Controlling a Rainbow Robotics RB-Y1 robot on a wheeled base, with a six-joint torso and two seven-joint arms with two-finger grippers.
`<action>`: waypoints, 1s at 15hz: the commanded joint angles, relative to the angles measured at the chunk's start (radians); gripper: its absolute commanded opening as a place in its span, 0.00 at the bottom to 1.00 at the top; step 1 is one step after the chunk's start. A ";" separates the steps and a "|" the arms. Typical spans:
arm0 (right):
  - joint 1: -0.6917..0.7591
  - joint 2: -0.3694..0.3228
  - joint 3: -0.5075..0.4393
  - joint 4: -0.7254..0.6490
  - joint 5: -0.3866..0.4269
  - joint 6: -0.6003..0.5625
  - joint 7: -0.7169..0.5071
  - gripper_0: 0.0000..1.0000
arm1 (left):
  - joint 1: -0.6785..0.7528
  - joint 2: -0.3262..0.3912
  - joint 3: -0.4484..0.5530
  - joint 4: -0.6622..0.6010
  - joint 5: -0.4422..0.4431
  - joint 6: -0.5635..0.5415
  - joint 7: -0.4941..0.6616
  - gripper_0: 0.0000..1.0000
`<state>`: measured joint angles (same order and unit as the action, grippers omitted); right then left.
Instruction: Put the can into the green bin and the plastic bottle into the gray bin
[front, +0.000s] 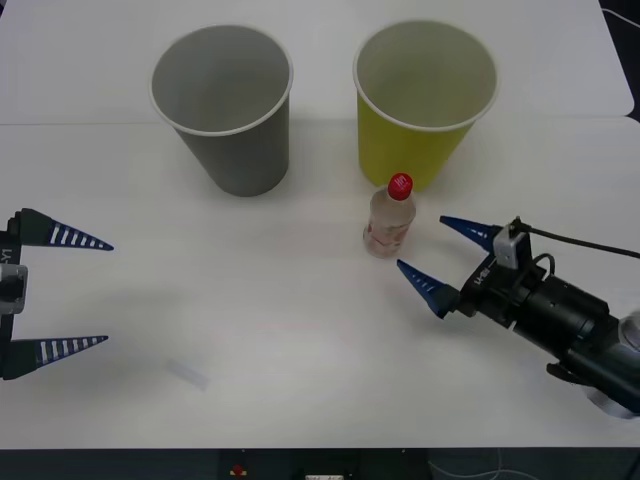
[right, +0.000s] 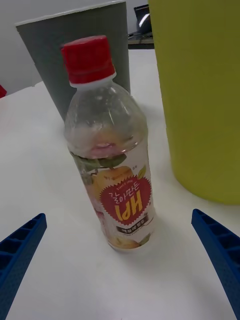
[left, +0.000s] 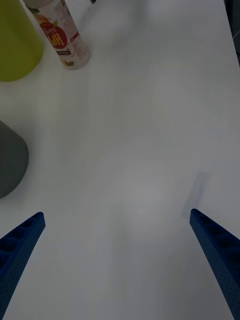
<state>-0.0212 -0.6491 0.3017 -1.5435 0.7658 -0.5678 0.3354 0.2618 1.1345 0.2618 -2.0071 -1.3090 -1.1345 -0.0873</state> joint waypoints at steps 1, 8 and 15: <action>-0.023 0.022 0.030 0.000 0.035 0.058 0.022 1.00 | 0.000 0.000 0.000 0.000 0.000 0.000 0.000 1.00; -0.083 0.098 0.097 0.000 0.116 0.220 0.027 1.00 | 0.000 0.000 0.000 0.000 0.000 0.000 0.000 1.00; -0.177 0.174 0.100 0.129 0.162 0.197 0.031 1.00 | 0.000 0.000 0.000 0.000 0.000 0.000 0.000 1.00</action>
<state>-0.1920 -0.4838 0.4037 -1.4236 0.9280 -0.3671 0.3632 0.2618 1.1345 0.2618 -2.0071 -1.3090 -1.1345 -0.0873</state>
